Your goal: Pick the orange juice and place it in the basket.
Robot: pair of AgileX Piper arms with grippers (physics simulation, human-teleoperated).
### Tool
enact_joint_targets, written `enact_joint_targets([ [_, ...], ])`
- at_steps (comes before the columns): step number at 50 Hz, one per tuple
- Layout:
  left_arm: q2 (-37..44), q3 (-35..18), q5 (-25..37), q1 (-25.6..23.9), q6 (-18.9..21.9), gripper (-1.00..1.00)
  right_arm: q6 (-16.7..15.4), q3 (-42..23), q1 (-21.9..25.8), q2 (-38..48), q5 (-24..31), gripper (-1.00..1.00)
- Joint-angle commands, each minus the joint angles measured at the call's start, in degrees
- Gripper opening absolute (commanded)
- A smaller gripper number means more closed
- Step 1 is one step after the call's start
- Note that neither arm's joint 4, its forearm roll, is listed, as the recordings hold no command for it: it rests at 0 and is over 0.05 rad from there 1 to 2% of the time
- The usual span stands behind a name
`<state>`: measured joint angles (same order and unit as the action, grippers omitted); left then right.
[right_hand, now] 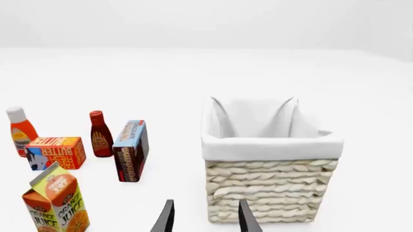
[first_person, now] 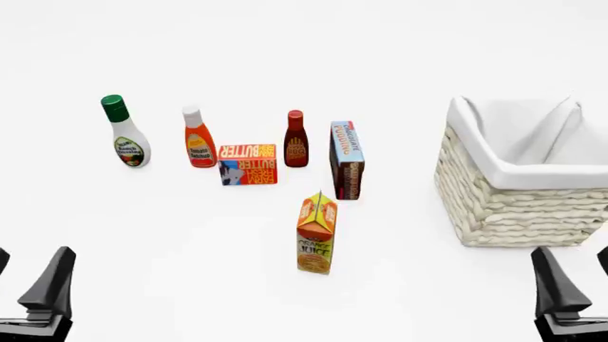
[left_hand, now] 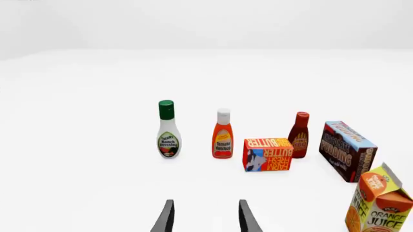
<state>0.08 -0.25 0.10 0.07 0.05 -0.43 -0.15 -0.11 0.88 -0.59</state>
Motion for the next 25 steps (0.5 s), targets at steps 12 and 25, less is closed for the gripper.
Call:
enact_joint_targets([
  [12, 0.0, -0.7, 0.6, 0.0, 0.1, 1.00, -1.3, -0.5, -0.1, 2.0, -1.1, 1.00],
  [25, 0.0, -0.7, 0.5, 0.0, 0.1, 1.00, -1.3, -0.2, 0.0, 4.3, -3.6, 1.00],
])
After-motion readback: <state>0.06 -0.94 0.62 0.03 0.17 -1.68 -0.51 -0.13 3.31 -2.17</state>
